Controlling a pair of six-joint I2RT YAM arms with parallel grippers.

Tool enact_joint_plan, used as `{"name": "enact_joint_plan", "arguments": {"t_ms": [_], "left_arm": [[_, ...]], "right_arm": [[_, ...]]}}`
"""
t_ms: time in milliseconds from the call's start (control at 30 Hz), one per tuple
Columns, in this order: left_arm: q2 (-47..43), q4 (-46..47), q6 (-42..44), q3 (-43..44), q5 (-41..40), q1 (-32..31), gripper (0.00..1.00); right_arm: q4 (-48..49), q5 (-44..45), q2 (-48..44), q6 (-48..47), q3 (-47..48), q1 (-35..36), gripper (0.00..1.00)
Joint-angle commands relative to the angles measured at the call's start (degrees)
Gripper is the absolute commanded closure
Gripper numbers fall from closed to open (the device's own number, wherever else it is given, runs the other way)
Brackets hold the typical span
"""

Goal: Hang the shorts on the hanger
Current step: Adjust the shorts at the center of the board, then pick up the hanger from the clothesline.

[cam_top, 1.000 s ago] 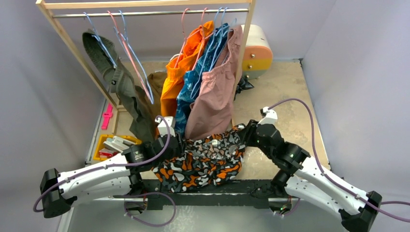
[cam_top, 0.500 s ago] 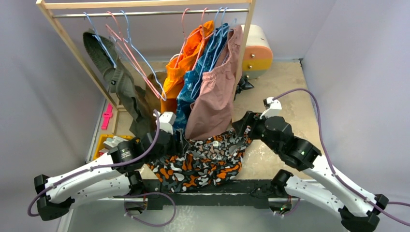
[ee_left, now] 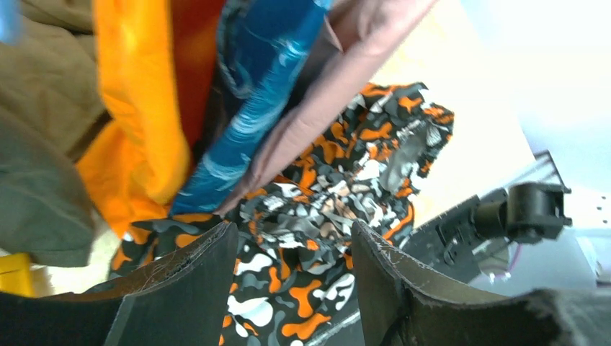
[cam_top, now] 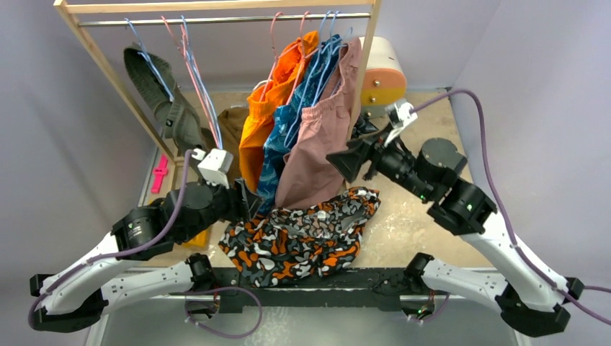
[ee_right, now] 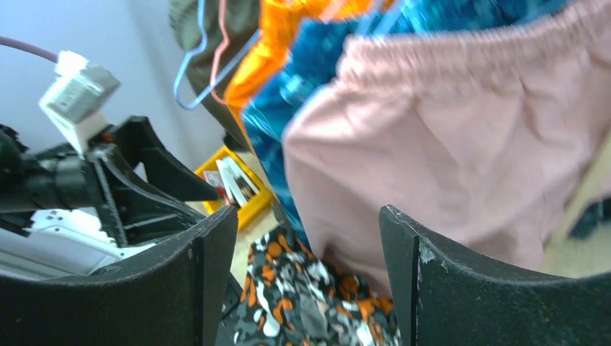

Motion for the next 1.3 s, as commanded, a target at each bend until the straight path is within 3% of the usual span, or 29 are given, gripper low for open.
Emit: {"name": "enact_joint_plan", "arguments": {"t_ms": [0, 167, 367, 567, 967, 1267], "left_arm": [[-0.63, -3.71, 1.12, 3.25, -10.88, 0.19, 0.43], [0.2, -1.84, 5.96, 12.12, -17.04, 0.17, 0.42], [14.03, -6.44, 11.93, 34.27, -25.58, 0.17, 0.43], [21.48, -5.44, 12.46, 47.68, -34.08, 0.17, 0.43], [24.86, -1.73, 12.48, 50.4, -38.98, 0.17, 0.43], [30.67, -6.17, 6.33, 57.31, -51.04, 0.17, 0.45]], "right_arm": [[9.17, -8.96, 6.89, -5.53, 6.77, 0.06, 0.26], [13.38, -11.48, 13.81, -6.37, 11.24, 0.06, 0.27], [16.24, -13.02, 17.12, -6.31, 12.19, 0.06, 0.27], [14.91, -11.99, 15.84, -6.43, 10.96, 0.06, 0.27], [12.31, -9.43, 11.38, -7.4, 7.46, 0.06, 0.26], [10.63, -6.65, 9.11, -7.31, 5.92, 0.06, 0.26]]}}
